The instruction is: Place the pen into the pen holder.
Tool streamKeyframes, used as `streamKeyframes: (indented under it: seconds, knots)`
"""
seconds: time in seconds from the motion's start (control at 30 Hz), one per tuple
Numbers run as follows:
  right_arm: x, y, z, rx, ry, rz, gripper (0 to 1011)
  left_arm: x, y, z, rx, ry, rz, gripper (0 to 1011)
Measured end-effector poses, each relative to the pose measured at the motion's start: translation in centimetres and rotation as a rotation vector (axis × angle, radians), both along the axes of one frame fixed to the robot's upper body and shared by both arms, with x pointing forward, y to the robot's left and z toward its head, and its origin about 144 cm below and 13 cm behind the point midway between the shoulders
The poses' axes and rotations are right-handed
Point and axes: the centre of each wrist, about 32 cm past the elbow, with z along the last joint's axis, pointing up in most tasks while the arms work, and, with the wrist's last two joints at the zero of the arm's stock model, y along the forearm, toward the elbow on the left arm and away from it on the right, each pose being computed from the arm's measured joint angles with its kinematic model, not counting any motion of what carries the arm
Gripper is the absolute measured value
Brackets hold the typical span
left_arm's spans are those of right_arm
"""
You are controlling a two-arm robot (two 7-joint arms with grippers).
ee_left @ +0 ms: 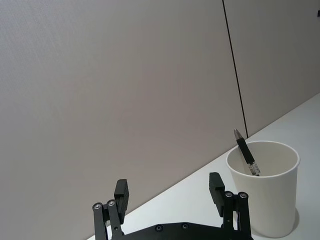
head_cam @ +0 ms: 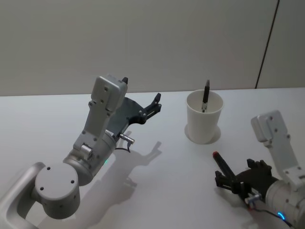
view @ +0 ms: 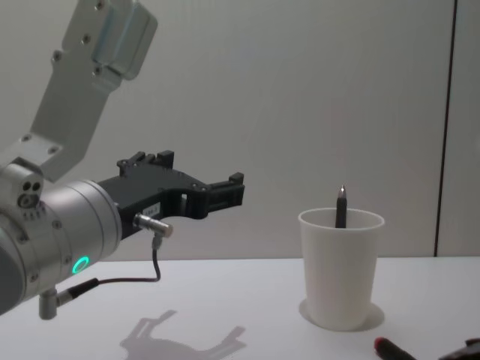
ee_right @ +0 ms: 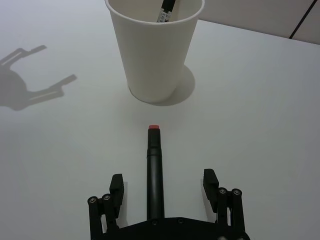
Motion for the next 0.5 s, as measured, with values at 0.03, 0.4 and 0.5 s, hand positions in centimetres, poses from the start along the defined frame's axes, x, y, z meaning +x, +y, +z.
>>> streamKeyframes:
  seconds: [0.03, 0.4, 0.5]
  knots:
    - [0.06, 0.05, 0.00, -0.002, 0.001, -0.001, 1002, 0.00, 0.00, 0.00, 0.000, 0.000, 0.000, 1001]
    - [0.89, 0.85, -0.07, -0.018, 0.008, 0.004, 1001, 0.00, 0.00, 0.00, 0.000, 0.000, 0.000, 1001]
    - [0.99, 0.95, -0.11, -0.019, 0.009, 0.004, 1001, 0.00, 0.00, 0.00, 0.000, 0.000, 0.000, 1001]
